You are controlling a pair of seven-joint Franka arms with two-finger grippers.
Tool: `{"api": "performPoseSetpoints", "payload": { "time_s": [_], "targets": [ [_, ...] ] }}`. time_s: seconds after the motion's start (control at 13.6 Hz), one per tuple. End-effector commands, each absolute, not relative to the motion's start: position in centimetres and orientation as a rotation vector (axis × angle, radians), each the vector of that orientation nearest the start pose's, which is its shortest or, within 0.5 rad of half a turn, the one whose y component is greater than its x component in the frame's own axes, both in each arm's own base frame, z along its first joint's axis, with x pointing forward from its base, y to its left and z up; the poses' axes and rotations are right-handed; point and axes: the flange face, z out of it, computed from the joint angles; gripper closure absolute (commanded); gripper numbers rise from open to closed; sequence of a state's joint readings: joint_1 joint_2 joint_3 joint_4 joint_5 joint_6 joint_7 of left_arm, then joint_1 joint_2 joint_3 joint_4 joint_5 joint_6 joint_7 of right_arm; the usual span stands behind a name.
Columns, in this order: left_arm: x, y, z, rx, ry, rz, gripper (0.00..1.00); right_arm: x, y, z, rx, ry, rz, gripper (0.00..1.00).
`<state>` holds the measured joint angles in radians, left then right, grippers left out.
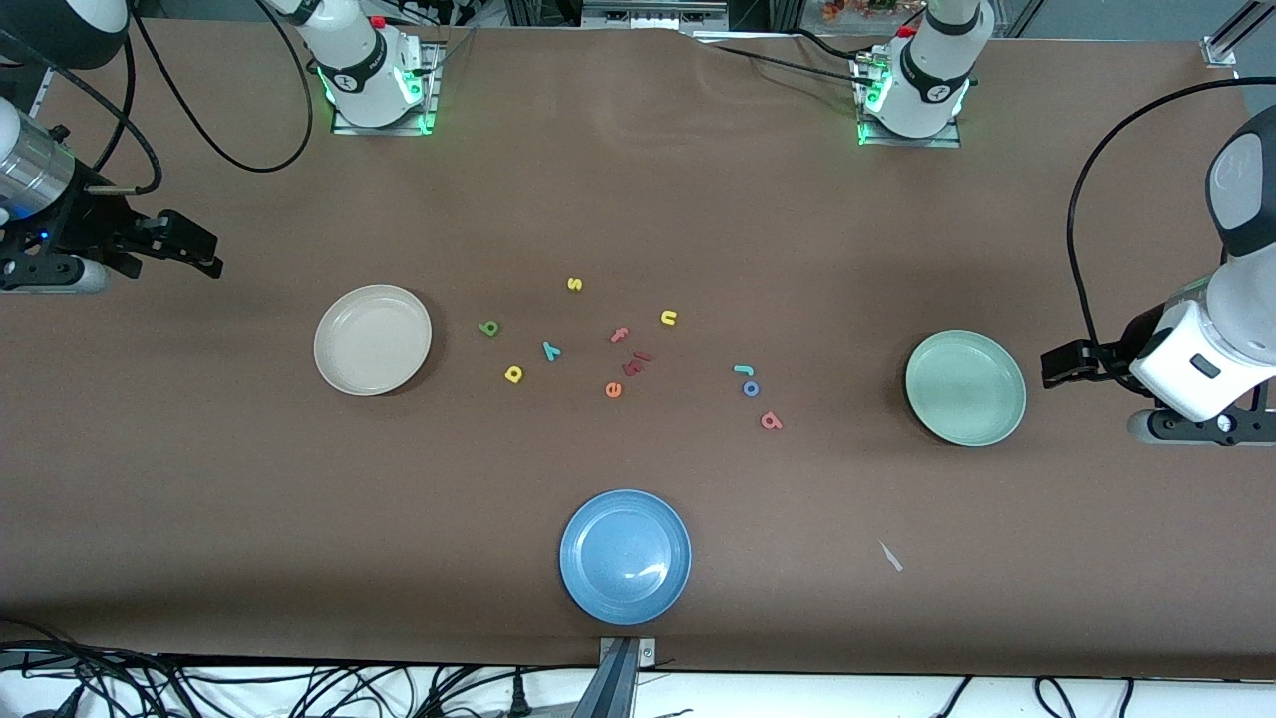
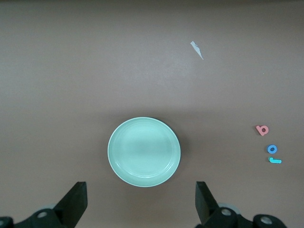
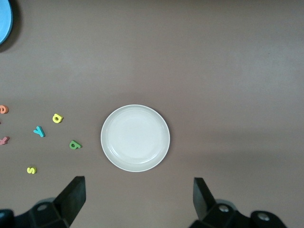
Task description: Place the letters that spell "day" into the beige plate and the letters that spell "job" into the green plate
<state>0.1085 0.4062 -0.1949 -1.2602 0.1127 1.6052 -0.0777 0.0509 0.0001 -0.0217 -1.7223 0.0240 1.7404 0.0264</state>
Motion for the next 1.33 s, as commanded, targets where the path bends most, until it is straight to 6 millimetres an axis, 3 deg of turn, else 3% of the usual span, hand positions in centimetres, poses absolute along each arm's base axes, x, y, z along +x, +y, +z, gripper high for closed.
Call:
{"api": "performPoseSetpoints", "payload": {
  "time_s": [0.0,1.25],
  "targets": [
    [66.16,-1.02,52.4,-3.095,-0.023,0.091,0.0,56.0,1.85,57.29,-3.116,0.006,-0.035,0.0],
    [65.96,-1.55,52.76,-3.092,-0.018,0.105,0.0,55.92,1.84,57.22,-3.118,-0.011,-0.023,0.0]
  ]
}}
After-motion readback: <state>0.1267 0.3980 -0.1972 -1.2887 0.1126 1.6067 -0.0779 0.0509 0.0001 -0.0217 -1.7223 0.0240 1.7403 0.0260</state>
